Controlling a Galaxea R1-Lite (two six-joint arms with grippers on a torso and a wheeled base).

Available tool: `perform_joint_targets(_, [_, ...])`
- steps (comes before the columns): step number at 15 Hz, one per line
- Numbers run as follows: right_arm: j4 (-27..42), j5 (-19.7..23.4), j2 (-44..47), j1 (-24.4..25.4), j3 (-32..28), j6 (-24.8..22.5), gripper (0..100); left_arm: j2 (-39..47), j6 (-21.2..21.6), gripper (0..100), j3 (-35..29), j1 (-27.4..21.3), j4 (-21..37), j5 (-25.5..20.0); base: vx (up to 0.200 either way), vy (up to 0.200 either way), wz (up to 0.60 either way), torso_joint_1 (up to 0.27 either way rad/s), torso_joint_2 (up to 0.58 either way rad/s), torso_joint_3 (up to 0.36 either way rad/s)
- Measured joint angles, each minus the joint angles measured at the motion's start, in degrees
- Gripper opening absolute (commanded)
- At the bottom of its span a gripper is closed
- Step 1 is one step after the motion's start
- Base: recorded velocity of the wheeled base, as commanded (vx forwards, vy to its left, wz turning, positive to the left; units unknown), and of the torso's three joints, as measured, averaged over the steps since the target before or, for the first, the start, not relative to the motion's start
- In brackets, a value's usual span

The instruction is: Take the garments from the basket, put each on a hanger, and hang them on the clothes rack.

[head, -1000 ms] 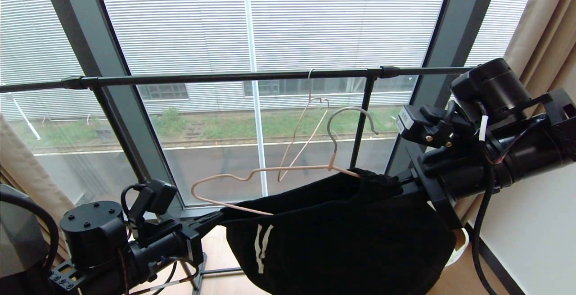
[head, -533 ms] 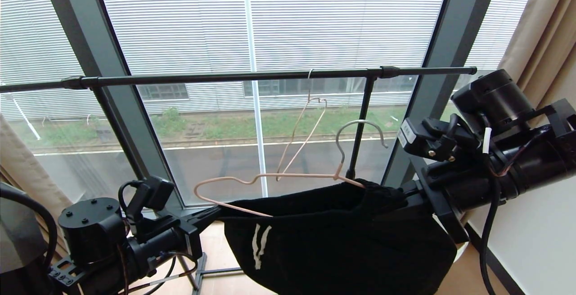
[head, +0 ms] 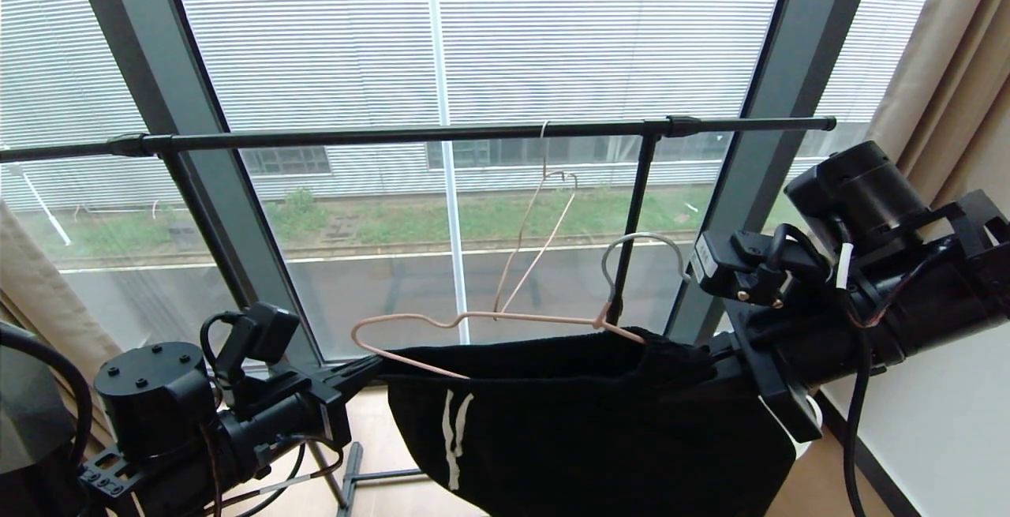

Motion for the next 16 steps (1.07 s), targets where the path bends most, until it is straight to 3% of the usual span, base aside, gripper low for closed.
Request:
perform_joint_targets(4, [-0.02,-0.60,0.34,0.00,0.61,-0.01,0,-0.13,0.05,0,-0.22,0.28,0.00,-0.02,0.000,0.000,0.00,0.000,0.00,0.000])
perform_joint_targets(7, [-0.02,-4.73,0.74,0.60,1.08,-0.12,0,-0.33,0.07,0,-0.32,0.80,0.00,0.00,0.000,0.000,0.00,0.000,0.00,0.000])
perform_joint_targets(16, [-0.02,-7.91,2.46,1.13,2.68,-0.52,0,-0.63,0.07,0,-0.54,1.07,-0.02,0.00,0.000,0.000,0.00,0.000,0.00,0.000])
